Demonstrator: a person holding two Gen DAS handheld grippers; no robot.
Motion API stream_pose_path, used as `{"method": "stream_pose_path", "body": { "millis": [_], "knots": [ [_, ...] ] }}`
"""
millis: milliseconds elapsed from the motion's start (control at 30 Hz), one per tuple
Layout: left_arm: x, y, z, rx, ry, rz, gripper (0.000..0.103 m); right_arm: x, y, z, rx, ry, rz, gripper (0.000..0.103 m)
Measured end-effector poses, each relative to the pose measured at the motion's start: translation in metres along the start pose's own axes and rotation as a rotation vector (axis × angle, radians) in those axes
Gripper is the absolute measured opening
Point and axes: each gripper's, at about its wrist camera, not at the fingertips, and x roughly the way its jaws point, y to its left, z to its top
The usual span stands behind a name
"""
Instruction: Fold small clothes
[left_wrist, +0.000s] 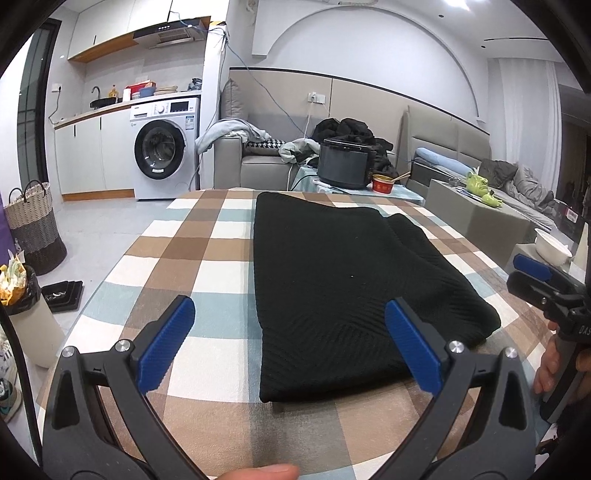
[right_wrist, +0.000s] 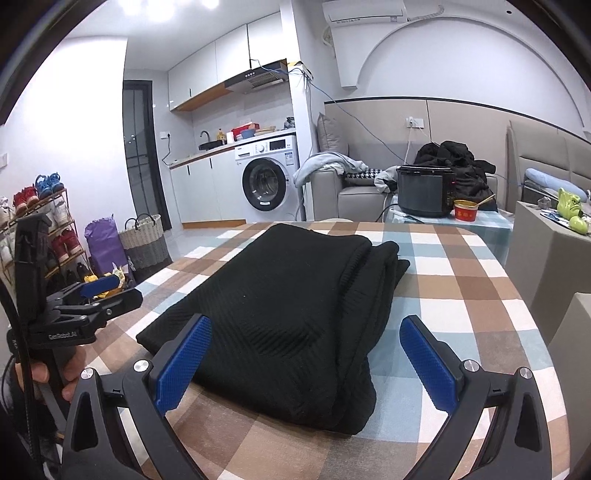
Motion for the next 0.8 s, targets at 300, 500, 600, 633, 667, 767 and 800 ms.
{"method": "stream_pose_path", "body": {
  "millis": [300,500,600,633,667,767,800],
  "knots": [
    [0.0012,0.0017,-0.0001,-0.004,0.0,0.001,0.102,0.0001,0.0007,-0.0003,-0.001,0.002,0.003,0.103],
    [0.001,0.0018,-0.0002,-0.004,0.0,0.001,0.102,0.0001,0.0005,-0.0004,-0.001,0.003,0.004,0.103],
    [0.001,0.0017,-0.0002,-0.003,0.0,0.001,0.102,0.0002,0.0005,-0.0006,0.0,0.002,0.003,0.103],
    [0.0017,0.0021,-0.0007,-0.003,0.0,0.001,0.102,0.0,0.0007,-0.0006,0.0,0.002,0.003,0.103],
    [0.001,0.0018,-0.0003,-0.003,-0.001,0.002,0.102,0.0001,0.0006,-0.0005,0.0,0.002,0.004,0.103],
    [0.0014,0.0021,-0.0005,-0.002,-0.001,0.002,0.102,0.0,0.0006,-0.0005,0.0,0.003,0.004,0.103],
    [0.001,0.0018,-0.0003,-0.003,-0.001,0.001,0.102,0.0,0.0006,-0.0005,0.0,0.003,0.003,0.103]
  ]
}}
